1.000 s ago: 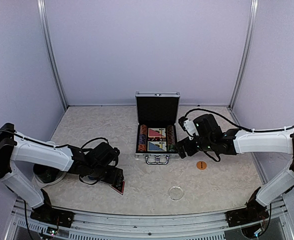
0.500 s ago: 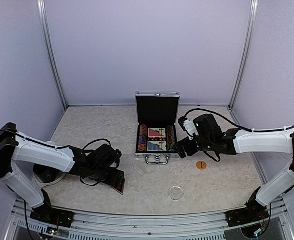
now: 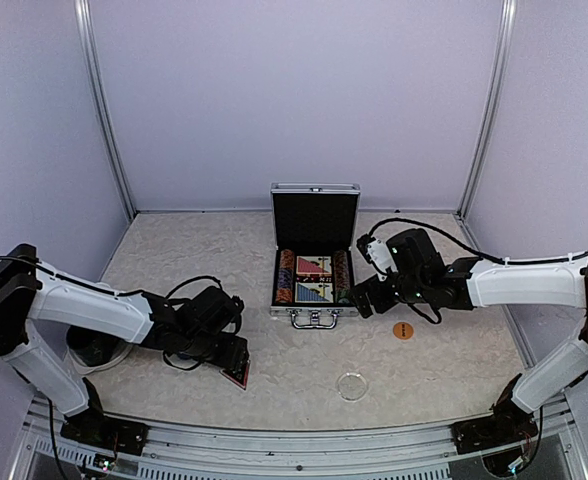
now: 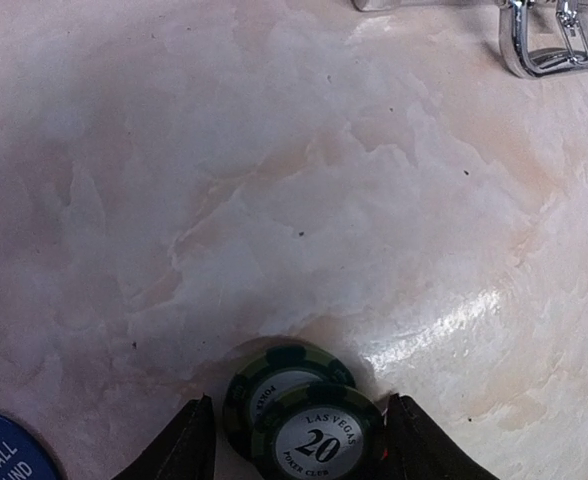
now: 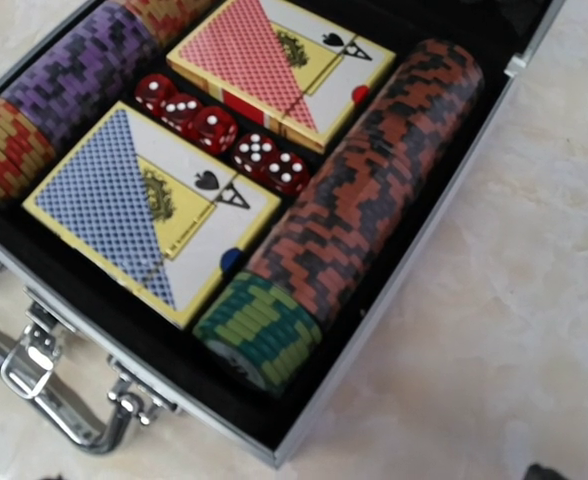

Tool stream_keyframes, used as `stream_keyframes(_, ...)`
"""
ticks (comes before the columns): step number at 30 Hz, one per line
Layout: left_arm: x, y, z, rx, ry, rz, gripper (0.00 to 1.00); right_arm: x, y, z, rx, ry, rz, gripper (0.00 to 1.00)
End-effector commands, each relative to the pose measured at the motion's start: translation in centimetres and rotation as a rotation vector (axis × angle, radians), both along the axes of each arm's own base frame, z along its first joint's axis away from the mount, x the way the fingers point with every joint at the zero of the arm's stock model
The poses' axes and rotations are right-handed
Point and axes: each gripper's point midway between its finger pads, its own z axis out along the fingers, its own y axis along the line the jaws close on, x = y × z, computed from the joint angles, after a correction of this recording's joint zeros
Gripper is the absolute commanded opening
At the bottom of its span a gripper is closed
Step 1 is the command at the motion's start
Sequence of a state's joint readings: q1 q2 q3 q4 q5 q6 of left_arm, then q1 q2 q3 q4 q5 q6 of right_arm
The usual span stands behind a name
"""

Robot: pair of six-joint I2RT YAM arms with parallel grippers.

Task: Pack up texas hold em set
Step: Pick up the pile of poker chips from the center of the board.

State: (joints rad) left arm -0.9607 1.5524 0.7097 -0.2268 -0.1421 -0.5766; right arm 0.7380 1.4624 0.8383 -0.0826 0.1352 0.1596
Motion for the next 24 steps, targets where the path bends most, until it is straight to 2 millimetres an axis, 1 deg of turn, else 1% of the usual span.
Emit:
stream_keyframes(1, 0.7, 1.0, -0.2, 0.035, -0.016, 0.03, 0.57, 0.3, -0.2, 1.2, 0.028, -0.011, -0.019, 0.99)
stream_keyframes(7, 1.0, 1.5, -0.2, 0.039, -0.023, 0.047, 0.53, 0.3, -0.3, 1.0, 0.028, -0.008, -0.02, 0.99)
stream_keyframes(10, 0.9, 1.3, -0.3, 0.03, -0.015, 0.042, 0.54, 0.2, -0.2, 1.0, 0.028, -0.006, -0.015, 0.99)
stream_keyframes(13, 0.8, 1.3, -0.4, 0.031, -0.009, 0.038, 0.61, 0.3, -0.3, 0.9, 0.025, -0.008, -0.022, 0.99)
stream_keyframes(16, 0.5, 1.0, -0.3, 0.015, 0.004, 0.032, 0.66, 0.2, -0.1, 0.9, 0.03, -0.006, -0.013, 0.99)
stream_keyframes(21, 0.2, 0.7, -0.3, 0.001, 0.014, 0.02, 0.69, 0.3, -0.1, 0.7, 0.032, -0.004, -0.018, 0.99)
stream_keyframes(24, -0.1, 0.5, -0.7, 0.005, 0.028, 0.008, 0.69, 0.3, -0.1, 0.6, 0.028, -0.002, -0.016, 0.99)
